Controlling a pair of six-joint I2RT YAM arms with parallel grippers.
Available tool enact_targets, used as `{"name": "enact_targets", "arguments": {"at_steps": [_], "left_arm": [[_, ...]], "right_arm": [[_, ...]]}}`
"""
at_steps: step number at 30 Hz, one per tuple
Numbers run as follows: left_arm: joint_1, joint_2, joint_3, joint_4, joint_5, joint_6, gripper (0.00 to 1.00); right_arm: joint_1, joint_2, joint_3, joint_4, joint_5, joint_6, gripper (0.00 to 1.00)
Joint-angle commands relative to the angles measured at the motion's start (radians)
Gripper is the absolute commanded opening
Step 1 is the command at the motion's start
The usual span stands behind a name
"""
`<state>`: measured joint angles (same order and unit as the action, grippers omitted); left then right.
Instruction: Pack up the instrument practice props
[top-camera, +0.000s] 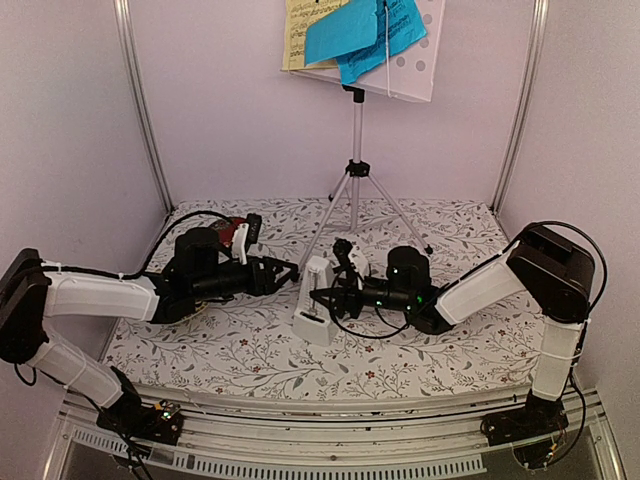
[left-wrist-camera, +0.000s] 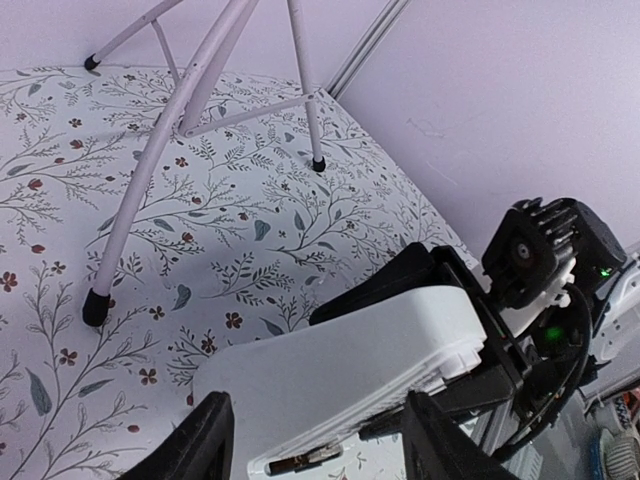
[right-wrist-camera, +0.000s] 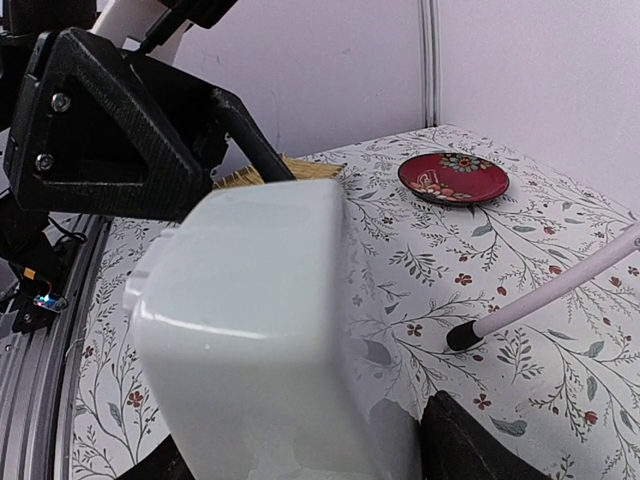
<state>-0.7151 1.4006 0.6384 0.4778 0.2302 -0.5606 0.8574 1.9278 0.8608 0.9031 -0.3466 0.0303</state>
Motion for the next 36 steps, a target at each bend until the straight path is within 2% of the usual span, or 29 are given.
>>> {"name": "enact_targets", "arguments": {"at_steps": [1, 22, 36], "left_arm": [[-0.004, -0.018, -0.008, -0.009, -0.005, 0.016, 0.60], [-0.004, -0.012, -0.011, -0.011, -0.009, 0.020, 0.60], [-0.004, -0.027, -0.020, -0.015, -0.018, 0.017, 0.60]], "right_arm": [[0.003, -0.028, -0.022, 0.029, 0.012, 0.032, 0.65], [0.002, -0.033, -0.042, 0.041, 0.023, 0.048, 0.67], [0.003, -0.047, -0.063, 0.056, 0.022, 0.056, 0.73]]}}
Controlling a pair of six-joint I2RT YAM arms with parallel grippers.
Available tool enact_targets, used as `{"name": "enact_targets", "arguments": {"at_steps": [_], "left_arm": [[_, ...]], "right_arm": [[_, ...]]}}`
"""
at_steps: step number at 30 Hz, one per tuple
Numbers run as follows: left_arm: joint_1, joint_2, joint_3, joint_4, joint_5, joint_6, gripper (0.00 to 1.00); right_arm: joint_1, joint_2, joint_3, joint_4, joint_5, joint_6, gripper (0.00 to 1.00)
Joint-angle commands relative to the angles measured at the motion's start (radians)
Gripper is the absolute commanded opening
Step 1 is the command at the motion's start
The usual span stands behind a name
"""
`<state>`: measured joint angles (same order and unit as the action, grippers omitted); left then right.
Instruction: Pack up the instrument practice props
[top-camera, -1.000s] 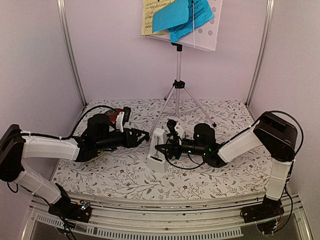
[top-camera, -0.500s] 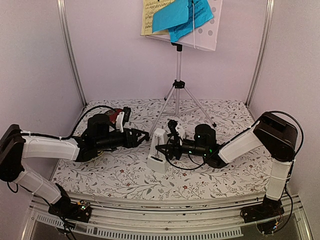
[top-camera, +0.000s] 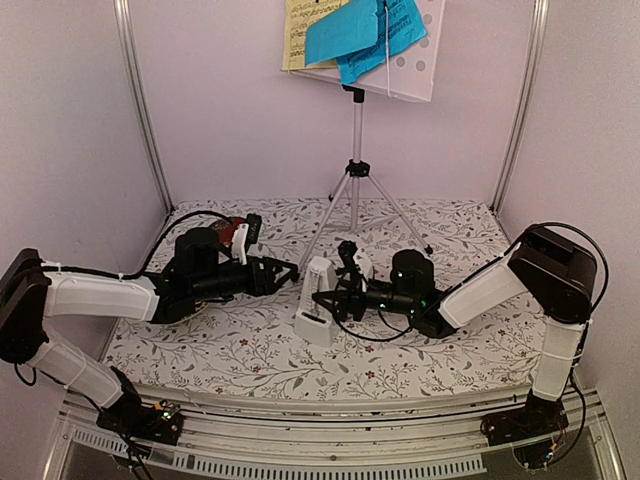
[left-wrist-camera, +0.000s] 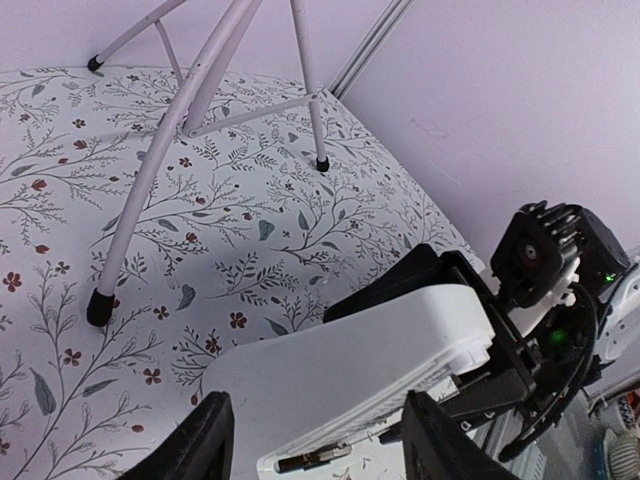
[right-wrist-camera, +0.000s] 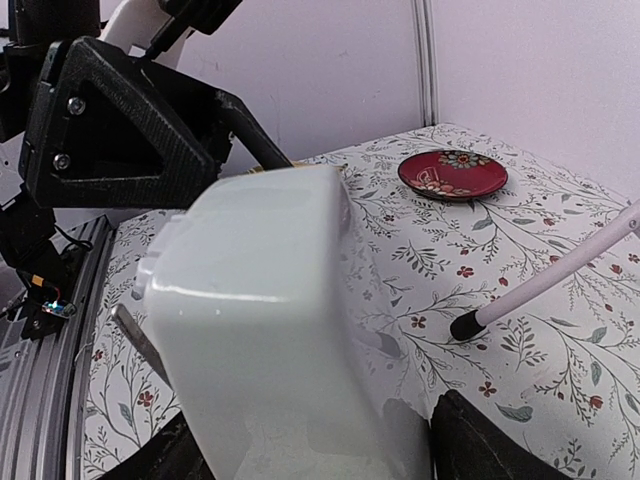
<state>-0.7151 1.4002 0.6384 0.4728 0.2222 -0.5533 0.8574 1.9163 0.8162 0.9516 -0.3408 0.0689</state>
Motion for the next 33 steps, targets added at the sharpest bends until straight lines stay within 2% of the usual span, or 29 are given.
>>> {"name": "enact_targets", "arguments": {"at_steps": [1, 14, 33], "left_arm": [[-0.003, -0.028, -0.022, -0.011, -0.010, 0.009, 0.59], [-0.004, -0.034, -0.025, -0.013, -0.012, 0.009, 0.60], [-0.004, -0.036, -0.031, -0.007, -0.007, 0.010, 0.60]], "right_arm": [[0.002, -0.036, -0.018, 0.008, 0.017, 0.018, 0.73], [0.003, -0.022, -0.011, 0.011, 0.023, 0.031, 0.67], [0.002, -0.015, 0.037, -0.062, 0.033, 0.051, 0.68]]}}
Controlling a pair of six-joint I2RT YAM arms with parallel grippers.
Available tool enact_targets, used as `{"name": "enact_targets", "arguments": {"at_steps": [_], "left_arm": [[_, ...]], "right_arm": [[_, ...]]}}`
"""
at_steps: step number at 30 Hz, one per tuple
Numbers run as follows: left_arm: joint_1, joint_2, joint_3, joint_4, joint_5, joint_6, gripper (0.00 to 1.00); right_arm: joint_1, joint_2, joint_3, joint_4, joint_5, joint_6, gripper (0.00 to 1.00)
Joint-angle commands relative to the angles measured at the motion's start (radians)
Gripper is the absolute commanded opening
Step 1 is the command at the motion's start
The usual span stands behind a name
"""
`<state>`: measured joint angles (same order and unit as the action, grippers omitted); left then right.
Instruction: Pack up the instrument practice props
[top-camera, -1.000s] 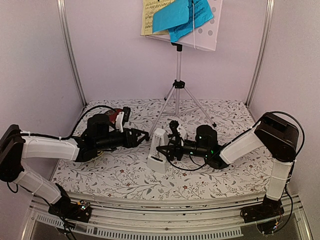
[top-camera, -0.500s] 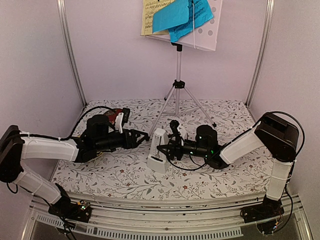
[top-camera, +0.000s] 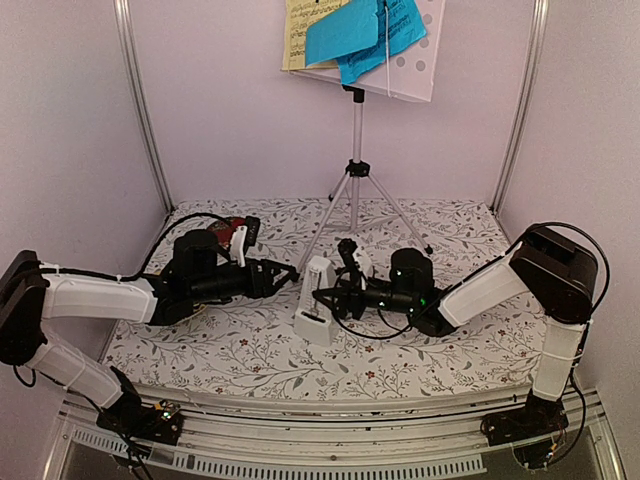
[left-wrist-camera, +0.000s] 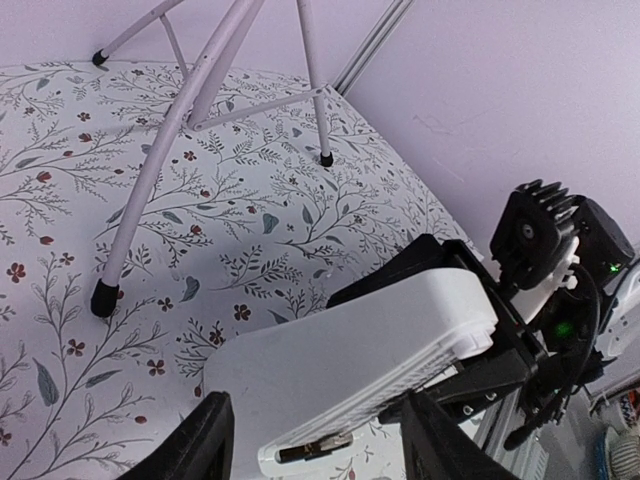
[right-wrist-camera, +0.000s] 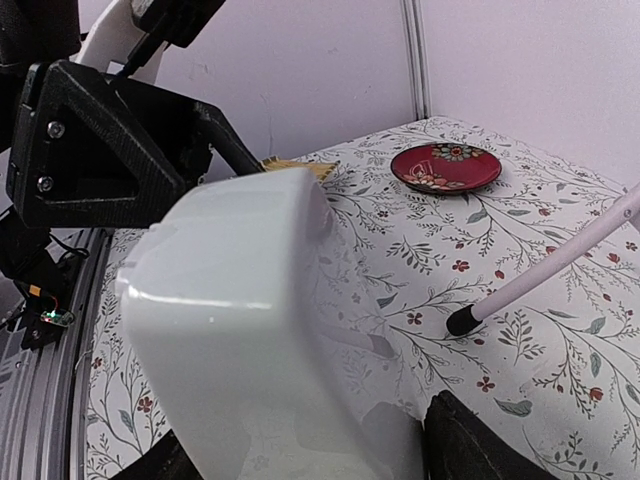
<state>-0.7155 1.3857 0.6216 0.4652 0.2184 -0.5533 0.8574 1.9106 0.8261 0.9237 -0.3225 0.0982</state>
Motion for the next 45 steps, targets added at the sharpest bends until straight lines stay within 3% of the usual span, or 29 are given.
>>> {"name": "enact_targets", "arguments": {"at_steps": [1, 12, 14, 16, 17, 22, 25, 32, 38, 45], "left_arm": [[-0.003, -0.021, -0.014, 0.001, -0.004, 0.011, 0.60], [-0.003, -0.038, -0.024, -0.002, -0.016, 0.015, 0.61], [-0.004, -0.048, -0.030, -0.003, -0.024, 0.017, 0.62], [-0.004, -0.059, -0.037, -0.003, -0.032, 0.019, 0.67], [-0.004, -0.066, -0.040, -0.005, -0.037, 0.020, 0.70], [-0.007, -0.114, -0.059, -0.006, -0.058, 0.050, 0.91], [-0.017, -0.140, -0.062, -0.008, -0.063, 0.123, 0.96], [-0.146, -0.097, -0.061, 0.057, -0.157, 0.360, 0.97], [-0.150, 0.036, -0.007, 0.098, -0.136, 0.433, 0.97], [-0.142, 0.097, 0.033, 0.108, -0.087, 0.485, 0.97]], "right_arm": [[0.002, -0.009, 0.028, -0.037, 0.014, 0.021, 0.69], [0.002, -0.007, 0.056, -0.083, 0.014, 0.030, 0.74], [0.002, -0.012, 0.059, -0.087, 0.004, 0.032, 0.81], [0.002, -0.024, 0.055, -0.096, -0.013, 0.030, 0.98], [0.003, -0.033, 0.050, -0.097, -0.020, 0.027, 0.99], [-0.003, -0.128, -0.018, -0.099, -0.022, -0.004, 0.99], [-0.021, -0.235, -0.079, -0.110, -0.030, -0.016, 0.99], [-0.147, -0.525, -0.260, -0.144, 0.009, 0.020, 0.99], [-0.251, -0.716, -0.372, -0.218, 0.107, 0.036, 0.99], [-0.294, -0.795, -0.417, -0.254, 0.111, 0.053, 0.99]]}}
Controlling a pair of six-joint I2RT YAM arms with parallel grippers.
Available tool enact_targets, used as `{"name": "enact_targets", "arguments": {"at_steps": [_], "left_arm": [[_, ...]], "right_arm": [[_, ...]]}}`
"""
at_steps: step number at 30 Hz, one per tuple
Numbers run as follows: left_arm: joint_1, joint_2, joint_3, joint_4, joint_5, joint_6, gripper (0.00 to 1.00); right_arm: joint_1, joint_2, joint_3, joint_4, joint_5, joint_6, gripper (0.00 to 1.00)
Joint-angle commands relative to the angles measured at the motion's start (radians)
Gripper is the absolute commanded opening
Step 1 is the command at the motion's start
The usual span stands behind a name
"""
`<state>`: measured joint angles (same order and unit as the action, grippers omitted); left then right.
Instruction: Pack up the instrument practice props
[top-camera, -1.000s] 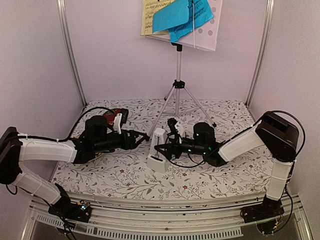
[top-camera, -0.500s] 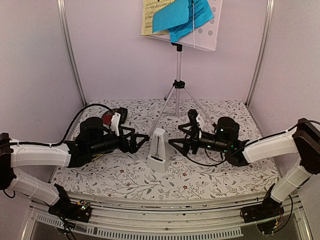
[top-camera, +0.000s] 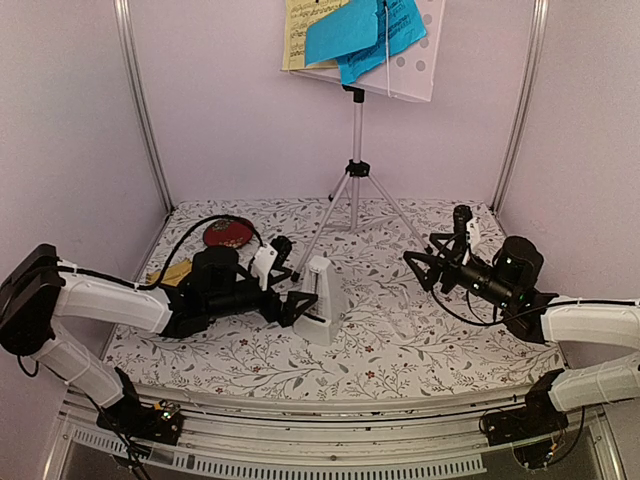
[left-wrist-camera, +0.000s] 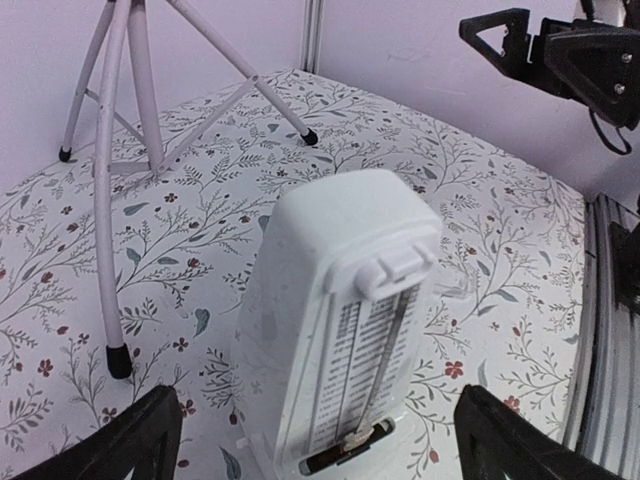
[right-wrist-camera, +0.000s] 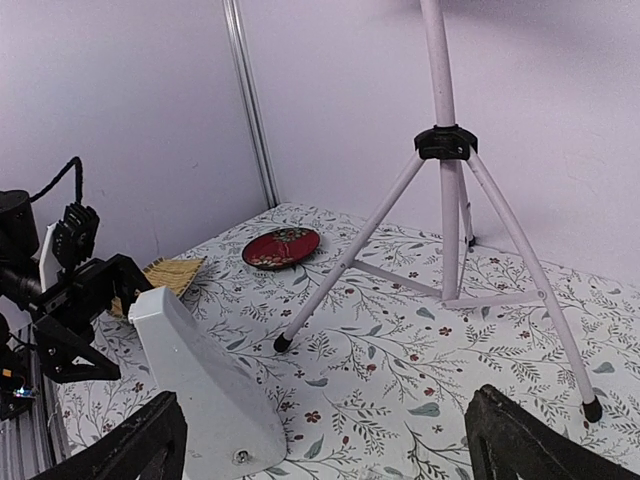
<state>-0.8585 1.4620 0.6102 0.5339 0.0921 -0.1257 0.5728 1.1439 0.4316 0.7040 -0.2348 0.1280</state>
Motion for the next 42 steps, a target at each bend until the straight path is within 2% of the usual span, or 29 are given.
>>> {"name": "enact_targets", "arguments": {"at_steps": [1, 3, 8, 18, 26, 28, 31, 37, 39, 42], "left_arm": [[0.001, 0.031, 0.054, 0.034, 0.053, 0.061, 0.97], [0.002, 0.051, 0.073, 0.016, 0.059, 0.067, 0.94], [0.016, 0.079, 0.107, -0.012, 0.061, 0.077, 0.78], [0.018, 0.112, 0.129, -0.025, 0.050, 0.081, 0.61], [0.019, 0.112, 0.127, -0.025, 0.030, 0.076, 0.42], [0.019, 0.112, 0.127, -0.023, 0.033, 0.073, 0.40], [0.019, 0.110, 0.127, -0.026, 0.044, 0.067, 0.42], [0.025, 0.040, 0.083, -0.006, 0.036, -0.014, 0.75], [0.043, 0.000, 0.041, 0.032, 0.044, -0.084, 0.79], [0.088, -0.034, -0.039, 0.119, 0.097, -0.232, 0.80]], "right_arm": [[-0.010, -0.027, -0.024, -0.034, 0.023, 0.027, 0.99], [-0.010, -0.021, -0.025, -0.032, 0.027, 0.035, 0.99], [-0.009, -0.009, -0.017, -0.031, 0.027, 0.060, 0.99], [-0.010, 0.018, -0.011, -0.022, 0.026, 0.076, 0.99], [-0.010, 0.036, -0.013, -0.010, 0.028, 0.090, 0.99], [-0.010, 0.038, -0.012, -0.009, 0.028, 0.091, 0.99], [-0.010, 0.039, -0.010, -0.006, 0.028, 0.092, 0.99], [-0.010, 0.033, -0.013, -0.009, 0.038, 0.117, 0.99], [-0.010, 0.041, -0.012, -0.009, 0.035, 0.151, 0.99], [-0.010, 0.093, 0.004, -0.026, -0.007, 0.244, 0.99]]}}
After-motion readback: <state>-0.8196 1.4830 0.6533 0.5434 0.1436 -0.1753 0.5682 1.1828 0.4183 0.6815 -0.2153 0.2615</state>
